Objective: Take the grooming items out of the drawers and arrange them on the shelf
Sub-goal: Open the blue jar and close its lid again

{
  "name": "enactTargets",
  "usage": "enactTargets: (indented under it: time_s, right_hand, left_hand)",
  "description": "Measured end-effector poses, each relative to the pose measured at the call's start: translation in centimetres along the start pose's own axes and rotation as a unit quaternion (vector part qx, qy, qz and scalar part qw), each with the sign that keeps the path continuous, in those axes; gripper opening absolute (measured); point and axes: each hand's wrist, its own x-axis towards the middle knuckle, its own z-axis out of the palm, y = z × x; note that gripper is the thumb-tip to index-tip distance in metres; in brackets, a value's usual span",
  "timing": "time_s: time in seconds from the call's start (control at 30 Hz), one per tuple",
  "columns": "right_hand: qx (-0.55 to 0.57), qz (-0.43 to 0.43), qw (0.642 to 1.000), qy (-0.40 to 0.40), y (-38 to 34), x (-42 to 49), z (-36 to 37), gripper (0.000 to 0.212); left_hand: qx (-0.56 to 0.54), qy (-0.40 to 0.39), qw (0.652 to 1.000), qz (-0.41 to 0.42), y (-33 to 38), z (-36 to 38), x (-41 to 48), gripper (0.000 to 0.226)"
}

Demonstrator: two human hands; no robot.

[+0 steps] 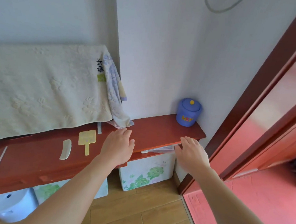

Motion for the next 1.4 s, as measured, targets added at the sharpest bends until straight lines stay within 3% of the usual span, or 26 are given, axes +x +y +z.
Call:
enactTargets:
  time_s: [0.33,0.9,1.13,1.4]
  right_hand:
    - [0.007,0.068,0.997,0.021,5.8,9.0,0.0,0.027]
    - [0.039,0.064,0.996,-0.053,16.6,26.0,0.9,0.057]
    - [0.076,0.122,0.989,-0.046,17.4,28.8,3.5,0.044]
    - [0.16,0.174,0.971,-0.041,17.1,30.3,6.1,0.07]
  left_hand:
    - [0.014,-0.021,0.997,0.076,3.6,1.8,13.6,0.04]
    - [0.02,-0.043,0.996,0.073,12.3,5.2,30.6,0.046]
    - [-0.021,-0.078,0.982,0.17,14.0,8.1,37.6,0.042]
    - [-0.026,-0.157,0.954,0.254,16.6,10.5,42.9,0.054]
